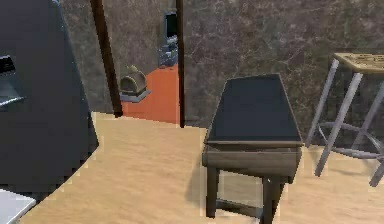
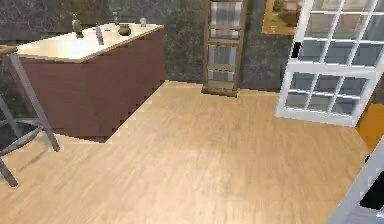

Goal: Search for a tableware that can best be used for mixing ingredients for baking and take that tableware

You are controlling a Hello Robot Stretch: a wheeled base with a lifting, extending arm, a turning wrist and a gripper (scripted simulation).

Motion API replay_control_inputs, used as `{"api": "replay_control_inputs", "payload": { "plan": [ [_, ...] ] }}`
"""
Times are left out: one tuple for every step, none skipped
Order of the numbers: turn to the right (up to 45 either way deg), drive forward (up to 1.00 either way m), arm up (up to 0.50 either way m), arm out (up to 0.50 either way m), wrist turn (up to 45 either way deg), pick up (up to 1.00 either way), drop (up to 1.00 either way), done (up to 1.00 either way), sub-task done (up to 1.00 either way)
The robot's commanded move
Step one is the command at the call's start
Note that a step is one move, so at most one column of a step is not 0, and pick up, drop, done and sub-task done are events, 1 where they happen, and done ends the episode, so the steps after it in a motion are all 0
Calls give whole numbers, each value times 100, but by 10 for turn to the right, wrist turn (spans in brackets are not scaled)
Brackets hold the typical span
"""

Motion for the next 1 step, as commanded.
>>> {"api": "replay_control_inputs", "payload": {
  "plan": [
    [210,0,0,0,0,0,0,0,0]
  ]
}}
